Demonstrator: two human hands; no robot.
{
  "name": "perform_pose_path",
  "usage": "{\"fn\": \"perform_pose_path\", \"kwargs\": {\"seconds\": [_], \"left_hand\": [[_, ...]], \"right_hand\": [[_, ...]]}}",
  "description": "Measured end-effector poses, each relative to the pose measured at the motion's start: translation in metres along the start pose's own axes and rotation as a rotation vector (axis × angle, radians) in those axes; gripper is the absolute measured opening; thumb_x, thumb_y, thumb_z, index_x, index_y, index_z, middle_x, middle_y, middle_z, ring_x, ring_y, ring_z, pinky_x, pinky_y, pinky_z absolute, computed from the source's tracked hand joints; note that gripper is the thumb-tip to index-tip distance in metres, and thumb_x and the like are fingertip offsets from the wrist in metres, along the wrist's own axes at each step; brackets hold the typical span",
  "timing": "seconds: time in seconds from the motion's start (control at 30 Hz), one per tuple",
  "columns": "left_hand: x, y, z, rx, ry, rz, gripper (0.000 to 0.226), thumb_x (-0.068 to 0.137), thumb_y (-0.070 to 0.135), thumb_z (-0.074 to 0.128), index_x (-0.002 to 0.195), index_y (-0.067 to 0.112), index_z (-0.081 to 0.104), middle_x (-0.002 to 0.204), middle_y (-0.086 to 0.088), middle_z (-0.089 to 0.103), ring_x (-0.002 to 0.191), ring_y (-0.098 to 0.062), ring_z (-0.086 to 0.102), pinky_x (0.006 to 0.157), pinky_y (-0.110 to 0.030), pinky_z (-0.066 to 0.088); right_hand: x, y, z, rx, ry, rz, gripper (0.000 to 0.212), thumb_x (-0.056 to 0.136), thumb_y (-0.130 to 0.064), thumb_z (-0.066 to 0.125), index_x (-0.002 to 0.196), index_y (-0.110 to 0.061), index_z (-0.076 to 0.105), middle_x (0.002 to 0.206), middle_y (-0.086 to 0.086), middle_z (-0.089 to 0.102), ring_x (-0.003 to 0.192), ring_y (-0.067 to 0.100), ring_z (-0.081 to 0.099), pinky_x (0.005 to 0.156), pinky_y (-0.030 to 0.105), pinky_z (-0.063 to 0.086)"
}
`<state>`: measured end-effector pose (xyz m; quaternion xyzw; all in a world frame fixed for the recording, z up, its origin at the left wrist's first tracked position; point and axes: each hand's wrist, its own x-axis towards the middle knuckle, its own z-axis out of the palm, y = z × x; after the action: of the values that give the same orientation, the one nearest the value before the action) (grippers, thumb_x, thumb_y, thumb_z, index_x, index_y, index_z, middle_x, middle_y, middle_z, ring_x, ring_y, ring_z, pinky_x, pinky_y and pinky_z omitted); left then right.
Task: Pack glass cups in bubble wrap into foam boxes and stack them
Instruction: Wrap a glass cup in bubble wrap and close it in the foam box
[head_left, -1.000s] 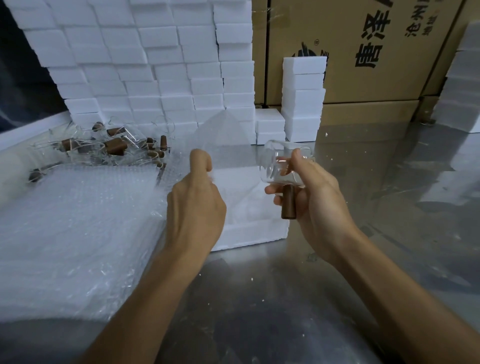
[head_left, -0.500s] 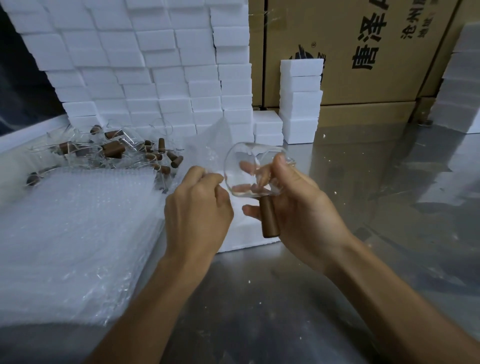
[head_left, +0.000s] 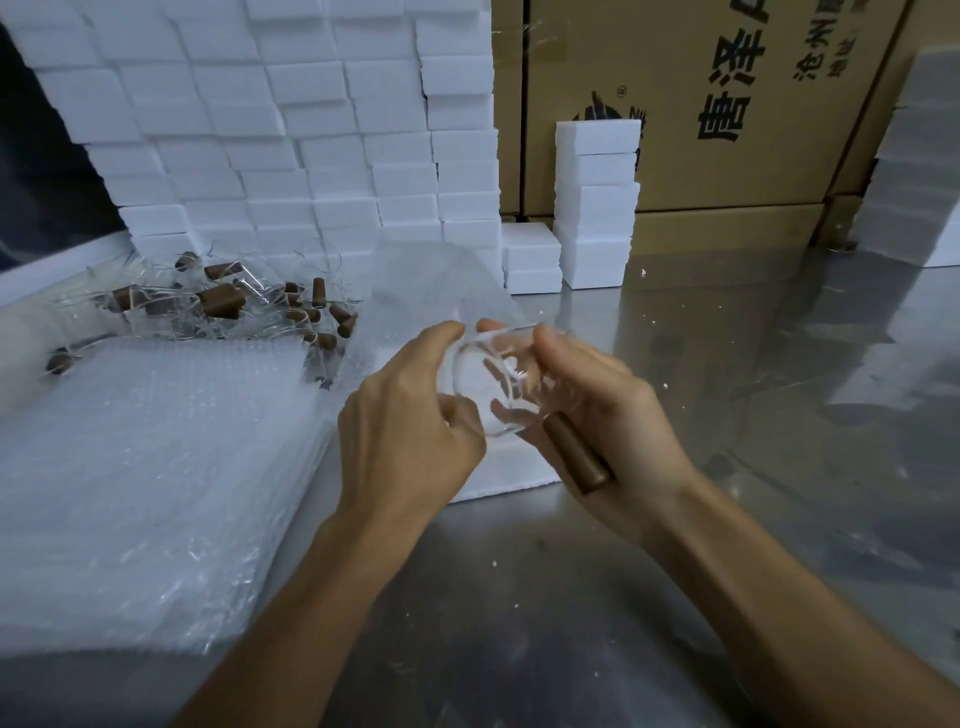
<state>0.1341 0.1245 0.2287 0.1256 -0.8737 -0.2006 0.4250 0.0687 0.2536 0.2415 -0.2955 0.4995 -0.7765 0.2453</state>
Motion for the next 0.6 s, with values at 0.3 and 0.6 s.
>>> {"fn": "perform_pose_path", "kwargs": {"seconds": [0.3,0.6], "left_hand": [[-0.005,0.001,0.007,-0.028,-0.143,0.116,0.095,0.063,-0.007,0.062,0.15,0.023,0.036,0.153,0.005,0.043,0.096,-0.037,0.067,0.074,-0.047,0.058],[-0.008,0.011,0.005,0.127,-0.284,0.367,0.101,0.062,-0.005,0.065,0.154,0.019,0.03,0.164,0.007,0.02,0.049,-0.02,0.056,0.045,-0.03,0.046]], "right_hand": [[0.008,0.006,-0.013,0.079,0.018,0.1,0.029,0.101,-0.035,0.052,0.116,-0.024,0.074,0.127,-0.021,0.062,0.132,0.016,0.046,0.079,0.044,0.059],[0.013,0.007,-0.019,0.013,0.007,0.139,0.028,0.106,-0.028,0.047,0.127,-0.016,0.062,0.118,0.006,0.065,0.086,0.022,0.066,0.066,0.031,0.055]]}}
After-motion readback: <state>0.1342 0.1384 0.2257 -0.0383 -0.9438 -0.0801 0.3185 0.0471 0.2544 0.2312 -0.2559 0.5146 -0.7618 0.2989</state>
